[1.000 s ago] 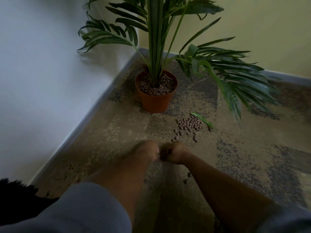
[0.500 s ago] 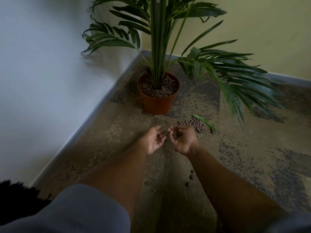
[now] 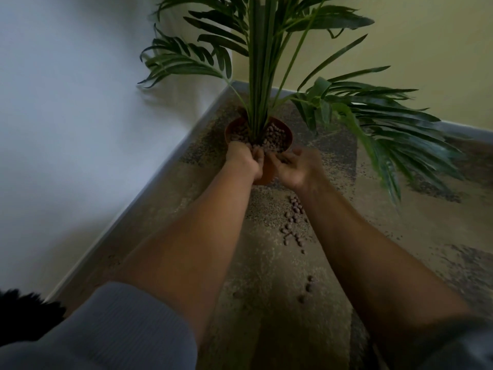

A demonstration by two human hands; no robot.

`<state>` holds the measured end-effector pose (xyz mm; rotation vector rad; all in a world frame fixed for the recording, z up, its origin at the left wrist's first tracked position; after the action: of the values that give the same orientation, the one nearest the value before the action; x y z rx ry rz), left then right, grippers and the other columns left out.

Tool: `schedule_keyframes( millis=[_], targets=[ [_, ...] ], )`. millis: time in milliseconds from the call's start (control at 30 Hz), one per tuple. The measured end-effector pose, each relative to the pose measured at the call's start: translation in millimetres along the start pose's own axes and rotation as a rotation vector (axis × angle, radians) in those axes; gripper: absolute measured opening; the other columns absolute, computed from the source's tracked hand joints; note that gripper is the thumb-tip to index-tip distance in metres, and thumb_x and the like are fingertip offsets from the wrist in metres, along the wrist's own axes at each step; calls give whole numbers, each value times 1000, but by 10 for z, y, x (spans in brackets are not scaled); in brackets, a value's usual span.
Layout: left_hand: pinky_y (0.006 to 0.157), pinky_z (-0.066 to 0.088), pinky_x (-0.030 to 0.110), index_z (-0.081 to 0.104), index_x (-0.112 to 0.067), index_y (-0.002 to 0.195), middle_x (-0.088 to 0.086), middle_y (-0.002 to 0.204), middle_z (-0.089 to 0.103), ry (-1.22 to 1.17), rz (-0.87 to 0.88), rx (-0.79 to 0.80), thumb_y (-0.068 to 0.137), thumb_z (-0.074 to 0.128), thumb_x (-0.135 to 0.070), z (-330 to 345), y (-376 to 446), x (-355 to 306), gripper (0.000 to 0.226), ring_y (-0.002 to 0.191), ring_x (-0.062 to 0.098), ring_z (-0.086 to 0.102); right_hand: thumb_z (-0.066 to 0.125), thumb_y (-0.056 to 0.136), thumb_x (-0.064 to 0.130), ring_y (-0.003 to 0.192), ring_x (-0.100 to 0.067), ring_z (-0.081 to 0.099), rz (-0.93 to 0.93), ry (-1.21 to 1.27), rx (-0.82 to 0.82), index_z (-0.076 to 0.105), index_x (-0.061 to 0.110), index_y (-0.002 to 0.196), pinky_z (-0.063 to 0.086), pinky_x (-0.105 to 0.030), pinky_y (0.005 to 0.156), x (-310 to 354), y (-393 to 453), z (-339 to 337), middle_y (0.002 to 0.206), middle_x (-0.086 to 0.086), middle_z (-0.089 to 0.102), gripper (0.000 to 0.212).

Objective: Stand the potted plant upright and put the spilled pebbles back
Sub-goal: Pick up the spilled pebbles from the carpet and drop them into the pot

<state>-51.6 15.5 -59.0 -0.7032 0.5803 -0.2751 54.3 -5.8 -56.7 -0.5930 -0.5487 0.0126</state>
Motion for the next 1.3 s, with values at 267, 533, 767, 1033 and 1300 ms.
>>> schedule_keyframes(
  millis=[267,533,767,1033,1300],
  targets=[
    [116,28,46,35,6,146,24,149,40,-50,21,373,106,16,-17,305,-122,-181,50,139,36,37,31,102,8,139,-35,37,89,16,134,34,-6,143,29,-46,117,34,-40,428,148,-22,40,43],
    [117,28,41,25,5,150,25,152,33,-36,10,332,106,21,-22,76,-10,-134,52,142,34,34,29,103,17,141,-41,32,9,-19,181,17,-3,149,33,-51,114,28,-17,253,155,-23,26,52],
    [83,55,26,54,-2,132,16,129,62,181,-36,325,104,39,-30,-310,43,125,42,117,23,62,31,97,7,126,-35,52,84,-99,169,38,-8,136,42,-38,110,-87,-56,-100,136,-27,51,43],
    [69,48,21,60,-19,116,-4,96,67,780,-102,248,103,41,-31,-651,60,646,26,91,10,63,38,96,12,90,-21,62,82,-406,-29,58,4,92,53,-26,73,-191,-43,-707,90,-10,64,22],
    [63,50,18,59,-17,119,1,105,67,1372,-164,237,96,54,-18,-1079,91,1119,24,79,8,63,52,84,5,60,-24,57,53,-1193,-223,63,7,68,39,-28,49,-242,-180,-1405,73,-17,64,19]
  ],
)
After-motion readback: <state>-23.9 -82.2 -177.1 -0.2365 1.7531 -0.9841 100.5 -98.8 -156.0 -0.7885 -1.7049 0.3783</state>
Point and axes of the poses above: each hand's wrist, its own y-axis towards the middle knuckle, its own z-axis out of the palm, x = y × z, the point moved 7 cm from there along y, towards the middle knuckle
